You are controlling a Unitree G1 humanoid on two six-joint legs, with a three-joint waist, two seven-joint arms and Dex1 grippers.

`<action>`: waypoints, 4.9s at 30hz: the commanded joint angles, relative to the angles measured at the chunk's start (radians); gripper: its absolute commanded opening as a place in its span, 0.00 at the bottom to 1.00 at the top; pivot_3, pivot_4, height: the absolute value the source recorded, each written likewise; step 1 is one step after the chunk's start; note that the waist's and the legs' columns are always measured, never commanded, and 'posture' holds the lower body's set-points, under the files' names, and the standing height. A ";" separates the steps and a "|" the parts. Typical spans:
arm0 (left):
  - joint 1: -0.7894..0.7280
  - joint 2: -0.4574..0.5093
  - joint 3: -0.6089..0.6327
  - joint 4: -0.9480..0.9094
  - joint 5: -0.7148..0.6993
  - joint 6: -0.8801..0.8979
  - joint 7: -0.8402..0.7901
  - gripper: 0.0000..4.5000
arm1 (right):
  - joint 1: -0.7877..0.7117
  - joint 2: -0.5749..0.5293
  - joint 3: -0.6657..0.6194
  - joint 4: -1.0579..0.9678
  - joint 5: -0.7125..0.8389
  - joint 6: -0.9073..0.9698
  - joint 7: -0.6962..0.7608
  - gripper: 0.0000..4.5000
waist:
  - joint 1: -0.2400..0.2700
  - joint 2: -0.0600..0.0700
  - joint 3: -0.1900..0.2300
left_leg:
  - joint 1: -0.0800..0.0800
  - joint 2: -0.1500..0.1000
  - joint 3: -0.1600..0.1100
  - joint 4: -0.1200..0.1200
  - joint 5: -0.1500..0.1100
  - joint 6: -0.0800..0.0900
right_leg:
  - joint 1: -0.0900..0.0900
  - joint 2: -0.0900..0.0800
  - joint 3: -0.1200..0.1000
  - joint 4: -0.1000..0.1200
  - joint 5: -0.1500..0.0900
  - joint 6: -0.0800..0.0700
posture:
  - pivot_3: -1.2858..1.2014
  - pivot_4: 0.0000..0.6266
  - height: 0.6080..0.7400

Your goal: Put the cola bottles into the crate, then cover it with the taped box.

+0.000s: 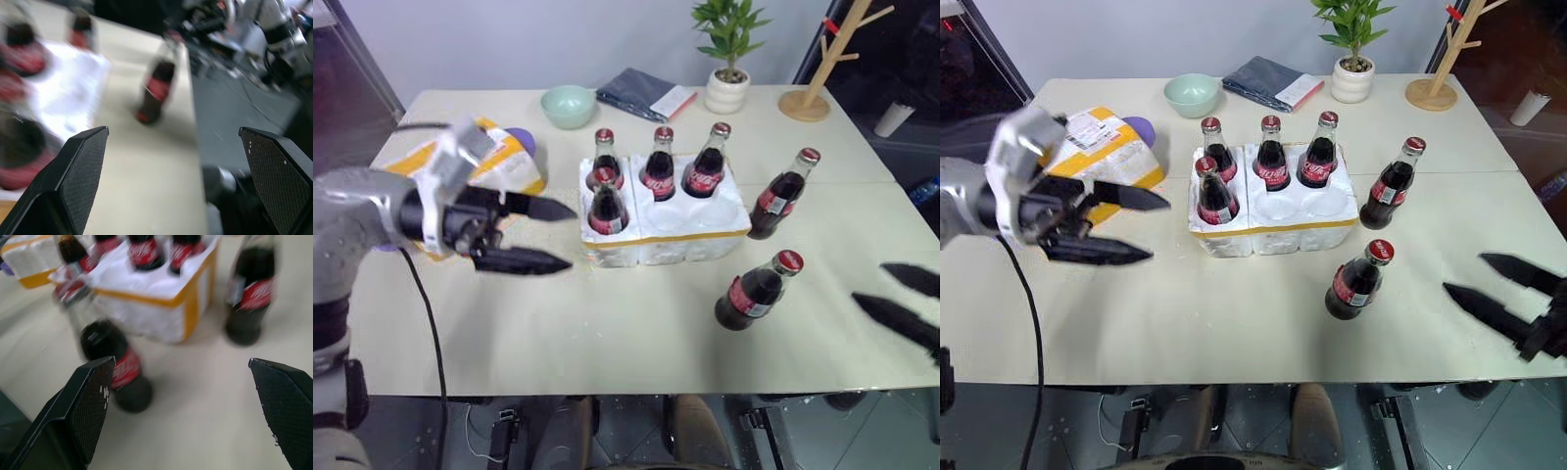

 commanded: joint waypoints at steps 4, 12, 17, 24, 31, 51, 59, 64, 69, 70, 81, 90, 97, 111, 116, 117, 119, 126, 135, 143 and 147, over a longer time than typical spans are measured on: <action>0.002 -0.018 -0.077 -0.010 0.085 -0.135 -0.012 0.99 | 0.043 0.138 0.210 -0.171 -0.038 -0.093 -0.182 1.00 | 0.000 0.000 0.000 | 0.000 0.000 0.000 0.000 0.000 0.000 | 0.000 0.000 0.000 -0.002 0.000 -0.001 | 0.52 0.24 0.99; -0.038 -0.055 -0.116 0.043 0.114 -0.173 -0.008 0.99 | 0.022 0.158 0.408 -0.146 -0.103 -0.175 -0.273 1.00 | 0.000 0.000 0.000 | -0.001 0.000 0.000 -0.001 0.000 0.000 | 0.000 0.000 0.000 -0.003 0.000 -0.001 | 0.52 0.24 0.99; -0.053 -0.070 -0.120 0.060 0.119 -0.177 -0.004 0.99 | -0.024 0.153 0.489 -0.085 -0.120 -0.215 -0.286 1.00 | -0.001 0.000 0.000 | -0.001 0.000 0.000 -0.001 0.000 0.000 | 0.000 0.000 0.000 -0.003 0.000 -0.001 | 0.52 0.24 0.99; -0.060 -0.085 -0.130 0.066 0.133 -0.184 0.001 0.99 | -0.144 0.163 0.647 0.039 -0.190 -0.257 -0.315 1.00 | -0.002 0.000 0.000 | -0.001 0.001 0.000 -0.001 0.000 0.000 | 0.000 0.001 0.000 -0.003 0.001 -0.001 | 0.52 0.24 0.99; -0.053 -0.086 -0.118 0.056 0.132 -0.180 0.013 1.00 | -0.164 0.148 0.607 -0.002 -0.100 -0.276 -0.298 0.63 | -0.001 0.000 0.000 | -0.001 0.001 0.000 -0.001 0.000 0.000 | 0.000 0.001 0.000 -0.003 0.001 0.000 | 0.52 0.24 0.99; 0.139 -0.041 0.124 -0.072 0.036 -0.122 0.241 1.00 | -1.087 0.054 0.981 0.464 -0.103 -0.206 -0.318 0.63 | 0.001 0.001 0.002 | -0.004 0.003 0.000 -0.002 0.000 0.000 | -0.005 0.004 -0.001 -0.002 0.004 0.002 | 0.52 0.24 0.99; 0.204 -0.034 0.169 -0.137 0.000 -0.118 0.302 1.00 | -1.135 0.122 1.103 0.596 -0.238 -0.234 -0.175 0.63 | -0.008 0.001 0.002 | -0.004 0.003 0.000 -0.004 0.000 0.000 | -0.007 0.004 -0.001 -0.001 0.004 0.002 | 0.52 0.24 0.99; 0.205 -0.036 0.161 -0.136 -0.001 -0.126 0.315 1.00 | -1.145 0.182 1.151 0.679 -0.333 -0.264 -0.157 0.63 | -0.010 0.002 0.002 | -0.004 0.003 0.000 -0.003 0.000 0.000 | -0.006 0.004 0.000 -0.001 0.004 0.002 | 0.52 0.24 0.99; 0.169 -0.042 0.124 -0.109 0.014 -0.143 0.306 1.00 | -1.152 0.202 1.177 0.731 -0.437 -0.293 -0.170 0.98 | -0.012 0.001 0.001 | -0.002 0.003 0.000 -0.002 0.000 0.000 | -0.006 0.005 0.000 0.001 0.004 0.001 | 0.52 0.24 0.99; 0.159 -0.043 0.115 -0.101 0.018 -0.146 0.302 1.00 | -1.147 0.198 1.161 0.710 -0.433 -0.282 -0.174 0.98 | -0.011 0.001 0.001 | -0.001 0.003 0.000 -0.002 0.000 0.000 | -0.006 0.005 0.000 0.002 0.004 0.001 | 0.52 0.24 0.99; 0.114 -0.050 0.061 -0.049 0.039 -0.175 0.267 1.00 | -0.863 0.023 0.639 0.214 -0.092 0.042 -0.319 0.98 | -0.001 0.001 0.001 | -0.003 0.003 0.000 -0.002 0.000 0.000 | -0.006 0.004 0.000 0.002 0.004 0.001 | 0.52 0.24 0.99; 0.060 -0.080 0.004 -0.001 0.067 -0.198 0.242 1.00 | -0.586 -0.001 0.483 0.134 -0.211 0.048 -0.547 0.98 | -0.006 0.001 0.001 | -0.001 0.004 0.001 -0.001 0.000 0.000 | -0.005 0.005 0.000 0.002 0.002 -0.003 | 0.52 0.24 0.99; 0.022 -0.095 -0.015 0.008 0.073 -0.195 0.236 1.00 | -0.680 0.037 0.597 0.340 -0.334 -0.094 -0.580 0.98 | -0.008 0.001 0.001 | -0.001 0.004 0.001 -0.001 0.000 0.000 | -0.005 0.005 0.000 0.002 0.003 -0.002 | 0.52 0.24 0.99; 0.044 -0.066 0.013 -0.031 0.069 -0.184 0.250 1.00 | -0.885 0.100 0.755 0.725 -0.475 -0.323 -0.520 0.98 | -0.009 0.002 0.001 | -0.001 0.004 0.001 -0.002 0.000 0.000 | -0.005 0.005 0.000 0.002 0.004 0.000 | 0.52 0.24 0.99; 0.047 -0.066 0.015 -0.041 0.062 -0.182 0.259 1.00 | -0.940 0.121 0.758 0.795 -0.485 -0.360 -0.504 0.79 | -0.008 0.002 0.001 | -0.001 0.004 0.001 -0.003 0.000 0.000 | -0.005 0.005 0.000 0.002 0.004 0.000 | 0.52 0.24 0.99; 0.047 -0.066 0.015 -0.041 0.062 -0.182 0.259 1.00 | -0.943 0.120 0.758 0.795 -0.485 -0.358 -0.501 0.70 | -0.006 0.002 0.001 | -0.001 0.004 0.001 -0.002 0.000 0.000 | -0.005 0.005 0.000 0.002 0.004 0.000 | 0.52 0.24 0.99; 0.046 -0.066 0.017 -0.040 0.061 -0.181 0.262 1.00 | -0.938 0.117 0.755 0.772 -0.481 -0.348 -0.497 0.62 | -0.005 0.002 0.001 | -0.001 0.004 0.001 -0.002 0.000 0.000 | -0.005 0.005 0.000 0.002 0.004 0.000 | 0.52 0.24 0.99; 0.057 -0.067 0.020 -0.037 0.062 -0.186 0.268 1.00 | -0.924 0.092 0.674 0.617 -0.380 -0.345 -0.430 0.62 | -0.008 0.005 0.003 | -0.002 0.004 0.001 -0.003 0.000 0.000 | -0.006 0.005 0.000 0.002 0.004 0.000 | 0.52 0.24 0.99; 0.072 -0.076 0.020 -0.040 0.057 -0.190 0.284 1.00 | -1.013 0.091 0.580 0.371 0.020 -0.097 -0.389 0.62 | -0.012 0.009 0.006 | -0.002 0.004 0.001 -0.003 0.000 0.000 | -0.007 0.005 0.000 0.004 0.004 0.000 | 0.52 0.24 0.99; 0.062 -0.085 0.016 -0.032 0.061 -0.196 0.290 1.00 | -0.976 0.051 0.760 0.371 -0.124 -0.110 -0.389 0.62 | -0.004 0.008 0.005 | -0.002 0.004 0.001 -0.001 0.000 0.000 | -0.007 0.005 0.000 0.004 0.004 0.000 | 0.52 0.24 0.99; 0.064 -0.088 0.019 -0.036 0.060 -0.196 0.295 1.00 | -0.983 0.060 0.819 0.416 -0.207 -0.156 -0.378 0.62 | -0.006 0.008 0.005 | -0.002 0.004 0.001 -0.002 0.000 0.000 | -0.007 0.005 0.000 0.004 0.004 0.000 | 0.52 0.24 0.99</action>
